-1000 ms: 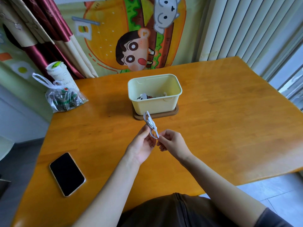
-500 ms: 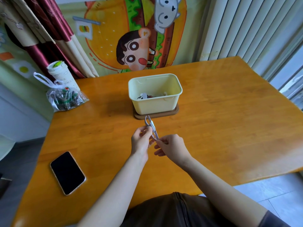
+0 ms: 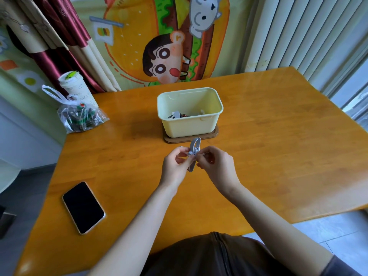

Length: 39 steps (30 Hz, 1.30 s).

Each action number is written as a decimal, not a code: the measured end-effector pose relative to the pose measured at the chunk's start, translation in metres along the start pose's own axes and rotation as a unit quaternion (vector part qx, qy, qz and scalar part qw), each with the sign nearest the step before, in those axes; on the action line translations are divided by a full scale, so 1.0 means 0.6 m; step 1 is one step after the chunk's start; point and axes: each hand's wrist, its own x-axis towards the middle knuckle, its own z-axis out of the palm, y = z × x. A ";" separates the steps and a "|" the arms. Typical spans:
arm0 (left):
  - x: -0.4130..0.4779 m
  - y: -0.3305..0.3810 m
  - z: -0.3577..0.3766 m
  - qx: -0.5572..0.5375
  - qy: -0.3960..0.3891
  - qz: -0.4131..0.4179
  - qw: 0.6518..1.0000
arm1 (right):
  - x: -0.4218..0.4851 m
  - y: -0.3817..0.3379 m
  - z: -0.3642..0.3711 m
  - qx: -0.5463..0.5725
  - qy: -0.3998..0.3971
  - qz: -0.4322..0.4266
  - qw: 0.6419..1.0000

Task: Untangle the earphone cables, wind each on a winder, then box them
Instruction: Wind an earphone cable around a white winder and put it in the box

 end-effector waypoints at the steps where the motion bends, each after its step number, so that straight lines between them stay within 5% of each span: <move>1: -0.002 0.004 -0.001 -0.010 -0.011 -0.003 1.000 | -0.001 -0.002 0.000 0.025 0.006 -0.001 1.000; 9: -0.017 0.039 0.004 -0.197 -0.096 -0.086 0.972 | 0.001 0.002 0.003 0.145 0.085 0.020 0.986; 17: -0.023 0.042 0.014 -0.149 -0.060 -0.023 0.987 | 0.003 0.012 0.009 0.028 0.144 -0.073 0.986; 22: -0.021 0.050 0.016 -0.214 -0.031 -0.098 0.972 | 0.007 0.027 0.006 -0.089 0.144 -0.164 0.972; 39: -0.017 0.058 -0.003 -0.163 -0.057 -0.107 0.979 | 0.009 0.033 -0.017 -0.132 0.115 -0.277 0.945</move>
